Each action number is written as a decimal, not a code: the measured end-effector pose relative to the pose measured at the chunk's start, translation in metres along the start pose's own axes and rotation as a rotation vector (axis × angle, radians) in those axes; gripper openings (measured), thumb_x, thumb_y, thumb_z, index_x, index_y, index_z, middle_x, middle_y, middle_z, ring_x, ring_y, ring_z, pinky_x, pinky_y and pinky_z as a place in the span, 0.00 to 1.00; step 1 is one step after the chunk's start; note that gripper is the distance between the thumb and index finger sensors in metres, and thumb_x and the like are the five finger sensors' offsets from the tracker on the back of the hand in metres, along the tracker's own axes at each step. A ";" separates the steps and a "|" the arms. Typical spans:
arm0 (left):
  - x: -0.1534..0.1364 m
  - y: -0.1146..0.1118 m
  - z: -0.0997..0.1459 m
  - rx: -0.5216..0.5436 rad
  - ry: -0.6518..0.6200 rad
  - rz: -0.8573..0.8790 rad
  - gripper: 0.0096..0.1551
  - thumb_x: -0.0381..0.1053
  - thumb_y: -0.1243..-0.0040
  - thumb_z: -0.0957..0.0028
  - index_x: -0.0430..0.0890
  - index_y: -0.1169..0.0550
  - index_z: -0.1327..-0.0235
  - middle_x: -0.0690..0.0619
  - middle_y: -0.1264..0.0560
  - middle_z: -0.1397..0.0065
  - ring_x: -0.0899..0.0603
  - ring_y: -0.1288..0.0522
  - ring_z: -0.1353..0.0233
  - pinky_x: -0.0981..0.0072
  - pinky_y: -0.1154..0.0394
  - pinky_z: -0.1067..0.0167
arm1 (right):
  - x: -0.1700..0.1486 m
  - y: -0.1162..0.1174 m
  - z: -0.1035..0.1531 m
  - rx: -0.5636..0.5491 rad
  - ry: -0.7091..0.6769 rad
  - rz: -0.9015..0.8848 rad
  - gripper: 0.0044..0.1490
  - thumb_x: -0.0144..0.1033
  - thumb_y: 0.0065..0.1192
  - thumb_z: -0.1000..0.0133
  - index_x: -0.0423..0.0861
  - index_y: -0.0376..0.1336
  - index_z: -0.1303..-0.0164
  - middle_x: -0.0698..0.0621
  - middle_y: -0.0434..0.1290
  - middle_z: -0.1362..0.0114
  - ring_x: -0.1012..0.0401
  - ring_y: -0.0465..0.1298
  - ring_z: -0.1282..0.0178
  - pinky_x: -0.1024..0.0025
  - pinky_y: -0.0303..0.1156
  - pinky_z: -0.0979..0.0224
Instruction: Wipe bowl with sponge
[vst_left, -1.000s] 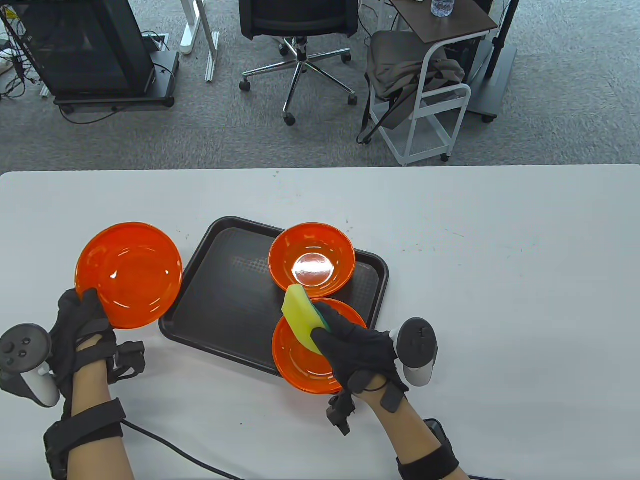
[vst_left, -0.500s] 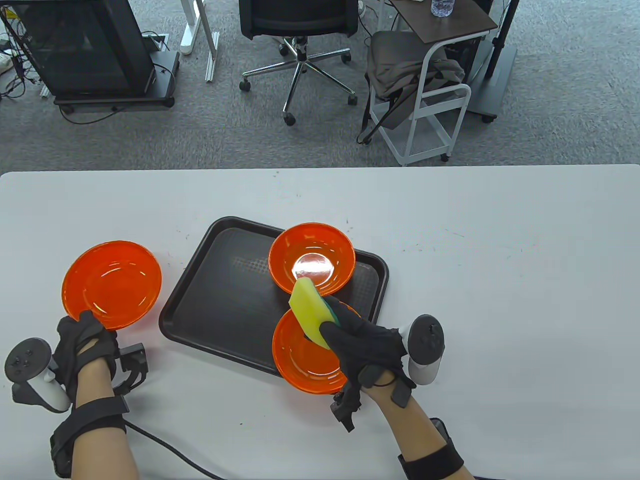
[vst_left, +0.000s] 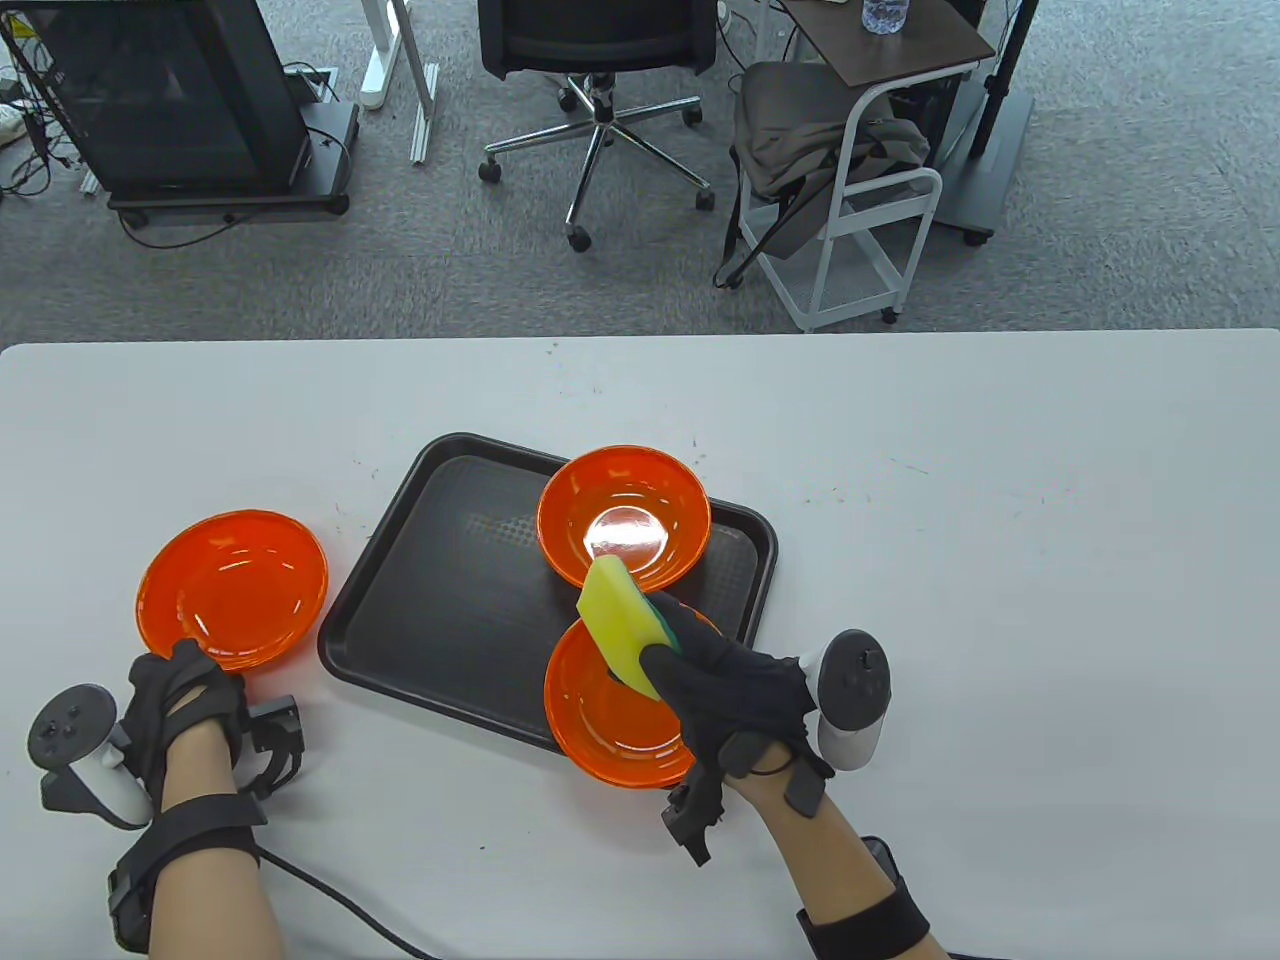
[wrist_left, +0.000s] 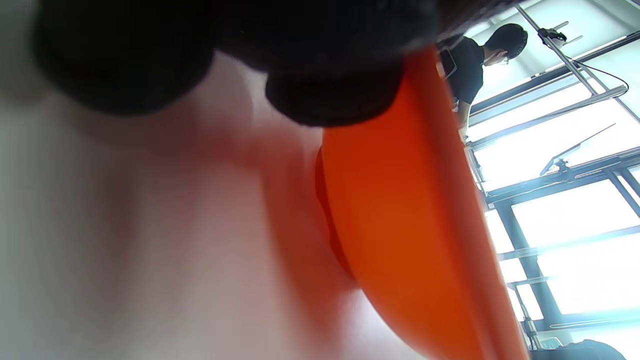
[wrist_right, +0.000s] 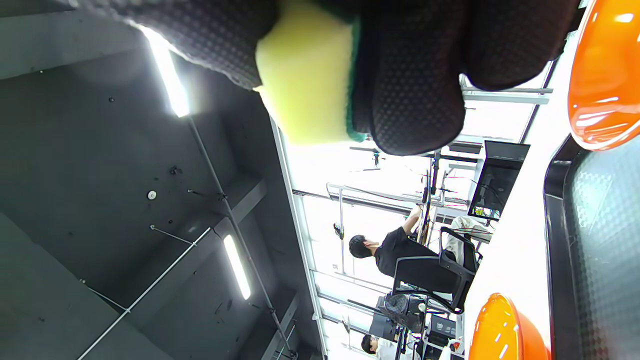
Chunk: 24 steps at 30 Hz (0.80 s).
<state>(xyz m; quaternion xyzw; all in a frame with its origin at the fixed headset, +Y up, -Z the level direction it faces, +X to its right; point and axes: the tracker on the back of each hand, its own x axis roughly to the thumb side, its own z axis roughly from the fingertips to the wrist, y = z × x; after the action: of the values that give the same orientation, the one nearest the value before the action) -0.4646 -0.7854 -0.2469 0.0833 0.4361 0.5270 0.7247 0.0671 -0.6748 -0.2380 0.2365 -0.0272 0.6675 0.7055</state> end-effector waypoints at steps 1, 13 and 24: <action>-0.001 0.000 0.000 -0.003 0.009 0.012 0.36 0.56 0.43 0.43 0.37 0.37 0.30 0.48 0.17 0.61 0.54 0.18 0.77 0.59 0.16 0.70 | 0.000 0.000 0.000 0.001 0.000 0.001 0.33 0.38 0.62 0.39 0.33 0.56 0.32 0.31 0.75 0.36 0.42 0.81 0.44 0.38 0.71 0.39; 0.005 0.006 0.012 0.020 0.019 -0.043 0.44 0.63 0.40 0.44 0.39 0.43 0.28 0.52 0.17 0.60 0.55 0.19 0.77 0.62 0.17 0.73 | 0.001 0.000 0.002 0.012 0.000 0.005 0.33 0.38 0.62 0.39 0.33 0.56 0.32 0.31 0.75 0.36 0.42 0.81 0.44 0.38 0.71 0.39; 0.038 0.011 0.037 0.069 -0.112 -0.230 0.46 0.67 0.40 0.46 0.38 0.41 0.30 0.56 0.16 0.63 0.59 0.19 0.80 0.67 0.15 0.77 | 0.006 -0.006 0.002 -0.008 -0.021 -0.009 0.33 0.38 0.62 0.39 0.33 0.56 0.32 0.31 0.75 0.36 0.42 0.81 0.44 0.38 0.71 0.39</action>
<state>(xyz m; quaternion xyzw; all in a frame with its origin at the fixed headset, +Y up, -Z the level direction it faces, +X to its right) -0.4431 -0.7360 -0.2384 0.0868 0.4193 0.4196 0.8004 0.0742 -0.6701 -0.2359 0.2410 -0.0363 0.6618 0.7090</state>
